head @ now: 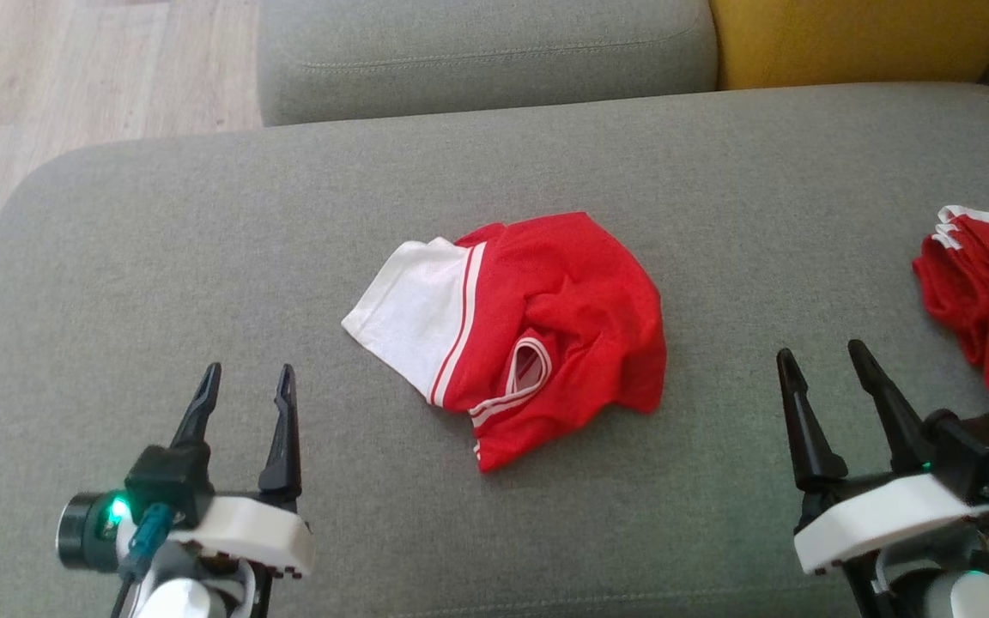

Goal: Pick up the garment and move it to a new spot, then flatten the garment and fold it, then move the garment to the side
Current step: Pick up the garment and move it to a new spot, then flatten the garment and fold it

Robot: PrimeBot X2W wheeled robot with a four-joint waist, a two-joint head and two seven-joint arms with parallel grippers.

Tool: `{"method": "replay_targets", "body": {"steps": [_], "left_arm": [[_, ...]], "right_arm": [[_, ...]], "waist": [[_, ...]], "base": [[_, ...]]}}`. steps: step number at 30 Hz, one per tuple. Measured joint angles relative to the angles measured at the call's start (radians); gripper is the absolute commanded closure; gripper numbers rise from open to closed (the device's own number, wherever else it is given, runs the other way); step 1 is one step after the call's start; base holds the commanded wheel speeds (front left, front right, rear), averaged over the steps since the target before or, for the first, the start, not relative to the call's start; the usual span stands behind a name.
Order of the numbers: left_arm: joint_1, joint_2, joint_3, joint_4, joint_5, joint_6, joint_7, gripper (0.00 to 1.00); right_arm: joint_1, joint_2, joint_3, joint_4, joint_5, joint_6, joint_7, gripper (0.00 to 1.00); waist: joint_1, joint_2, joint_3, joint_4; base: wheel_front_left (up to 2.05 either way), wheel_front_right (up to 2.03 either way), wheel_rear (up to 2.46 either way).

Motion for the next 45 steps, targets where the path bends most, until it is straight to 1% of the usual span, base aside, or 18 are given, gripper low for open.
{"method": "replay_targets", "body": {"steps": [14,16,19,23,29,31,36,37,38,39,40,43,45], "left_arm": [[-0.002,0.003,-0.018,-0.007,0.000,0.007,0.001,0.00],[-0.005,0.003,-0.021,-0.010,0.000,0.007,0.002,0.00],[-0.010,0.003,-0.024,-0.014,0.000,0.007,0.002,0.00],[-0.041,0.003,-0.026,-0.016,0.000,0.007,0.001,0.00],[-0.109,0.001,-0.032,-0.018,0.003,0.001,-0.002,0.00],[-0.119,-0.002,-0.035,-0.017,0.005,-0.001,-0.006,0.00],[-0.141,-0.009,-0.043,-0.003,0.005,-0.002,-0.018,0.00],[-0.145,-0.011,-0.044,0.000,0.005,-0.002,-0.018,0.00],[-0.150,-0.013,-0.046,0.004,0.005,-0.002,-0.018,0.00],[-0.152,-0.014,-0.046,0.004,0.005,-0.002,-0.021,0.00],[-0.152,-0.015,-0.046,0.004,0.005,-0.002,-0.024,0.00],[-0.152,-0.018,-0.046,0.008,0.005,-0.002,-0.027,0.00],[-0.152,-0.021,-0.046,0.013,0.004,-0.002,-0.027,0.00]], "right_arm": [[-0.001,0.000,0.003,0.003,0.010,0.000,0.000,0.00],[-0.002,0.000,0.019,0.008,0.013,0.000,0.005,0.00],[-0.007,0.000,0.077,0.027,0.014,0.000,0.019,0.00],[-0.044,0.000,0.185,0.082,0.022,0.000,0.040,0.00],[-0.204,-0.002,0.330,0.213,0.034,0.000,0.048,0.00],[-0.251,-0.002,0.358,0.266,0.038,0.000,0.048,0.00],[-0.339,-0.006,0.368,0.392,0.037,0.000,0.049,0.00],[-0.352,-0.006,0.369,0.413,0.037,0.000,0.054,0.04],[-0.362,-0.006,0.368,0.429,0.037,0.000,0.054,0.34],[-0.370,-0.006,0.368,0.442,0.037,0.000,0.061,0.89],[-0.375,-0.006,0.366,0.453,0.037,0.000,0.063,1.00],[-0.376,-0.006,0.350,0.460,0.037,0.000,0.055,1.00],[-0.376,-0.006,0.334,0.442,0.037,0.000,0.030,1.00]], "waist": [[0.0000,0.0000,0.010,0.002],[0.0000,0.0000,0.017,0.003],[0.0000,0.0000,0.033,0.009],[0.0000,0.0000,0.065,0.022],[0.0000,0.0000,0.117,0.055],[0.0000,0.0000,0.133,0.068],[0.0000,0.0000,0.169,0.098],[0.0000,0.0000,0.175,0.103],[0.0000,0.0000,0.179,0.106],[0.0000,0.0000,0.183,0.109],[0.0000,0.0000,0.186,0.110],[0.0000,0.0000,0.189,0.109],[0.0000,0.0000,0.188,0.105]], "base": [[0.00,0.00,0.00],[0.00,0.00,0.00],[0.00,0.00,0.00],[0.00,0.00,0.00],[0.00,0.00,0.00],[0.00,0.00,0.00],[0.00,0.00,0.00],[0.00,0.00,0.00],[0.00,0.00,0.00],[0.00,0.00,0.00],[0.00,0.00,0.00],[0.00,0.00,0.00],[0.00,0.00,0.00]]}}
